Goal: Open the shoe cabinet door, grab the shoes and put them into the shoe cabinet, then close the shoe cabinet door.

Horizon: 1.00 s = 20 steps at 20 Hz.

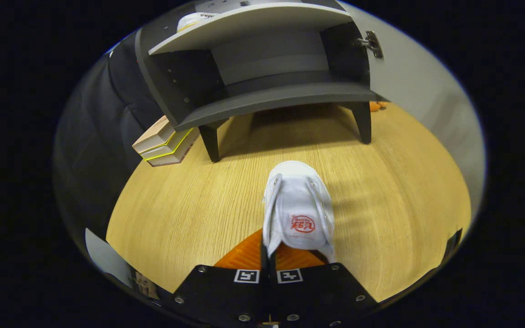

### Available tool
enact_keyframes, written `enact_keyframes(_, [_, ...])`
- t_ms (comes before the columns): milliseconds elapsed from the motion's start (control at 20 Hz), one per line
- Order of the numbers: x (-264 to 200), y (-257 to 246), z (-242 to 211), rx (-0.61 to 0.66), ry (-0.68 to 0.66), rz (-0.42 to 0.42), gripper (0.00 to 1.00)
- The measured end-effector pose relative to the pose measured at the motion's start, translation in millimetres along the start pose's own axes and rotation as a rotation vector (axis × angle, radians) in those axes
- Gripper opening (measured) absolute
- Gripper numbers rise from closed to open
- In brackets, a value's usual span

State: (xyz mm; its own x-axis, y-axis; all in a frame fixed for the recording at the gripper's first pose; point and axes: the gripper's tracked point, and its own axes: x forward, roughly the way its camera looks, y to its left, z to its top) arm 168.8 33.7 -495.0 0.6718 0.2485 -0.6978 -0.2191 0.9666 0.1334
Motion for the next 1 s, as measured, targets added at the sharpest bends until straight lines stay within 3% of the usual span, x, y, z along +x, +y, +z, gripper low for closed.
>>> enact_keyframes(400, [-80, 17, 70, -0.015, -0.125, -0.060, 0.00])
enact_keyframes(700, [-158, 37, 161, -0.047, -0.283, -0.094, 0.00])
enact_keyframes(1000, [-199, 36, 268, -0.137, -0.417, -0.149, 0.00])
